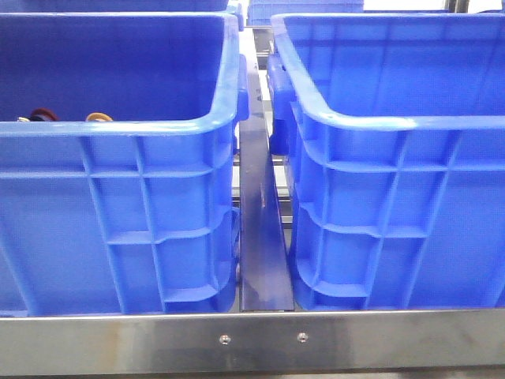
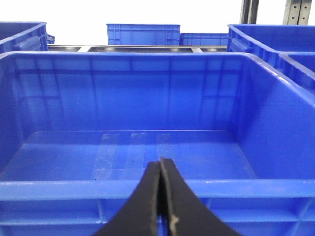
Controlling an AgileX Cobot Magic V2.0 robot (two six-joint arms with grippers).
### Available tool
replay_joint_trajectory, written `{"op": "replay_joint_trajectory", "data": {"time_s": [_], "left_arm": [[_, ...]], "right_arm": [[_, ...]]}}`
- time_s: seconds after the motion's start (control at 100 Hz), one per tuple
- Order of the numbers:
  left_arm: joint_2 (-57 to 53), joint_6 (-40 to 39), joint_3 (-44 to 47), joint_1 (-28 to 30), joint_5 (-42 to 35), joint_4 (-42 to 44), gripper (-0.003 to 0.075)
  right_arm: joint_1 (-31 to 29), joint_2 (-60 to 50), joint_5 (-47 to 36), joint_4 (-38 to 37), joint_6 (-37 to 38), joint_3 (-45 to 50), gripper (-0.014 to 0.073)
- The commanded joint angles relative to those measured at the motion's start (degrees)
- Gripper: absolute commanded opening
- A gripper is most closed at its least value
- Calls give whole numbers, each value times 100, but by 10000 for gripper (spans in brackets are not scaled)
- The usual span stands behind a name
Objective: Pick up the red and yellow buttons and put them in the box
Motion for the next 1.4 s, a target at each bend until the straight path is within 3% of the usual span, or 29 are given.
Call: {"op": "replay_joint_trajectory", "data": {"time_s": [0.0, 0.34, 0.69, 1.27, 1.34, 1.39], "left_arm": [[-178, -65, 116, 5, -463, -1, -20], [-178, -65, -47, 5, -449, -11, -20], [153, -65, -1471, 5, 357, -56, -20], [3858, -13, -4018, 5, 1755, -179, -19], [4332, -13, -4300, 5, 2002, -179, 2], [4667, -13, -4501, 5, 2202, -179, 59]], "right_arm": [[-19, -99, -426, -68, 5, 28, -102], [-19, -99, -426, -68, 5, 28, -102], [-19, -99, -426, -68, 5, 28, -102], [-19, -99, -426, -68, 5, 28, -102], [-19, -99, -426, -68, 5, 28, -102], [-19, -99, -426, -68, 5, 28, -102]]}}
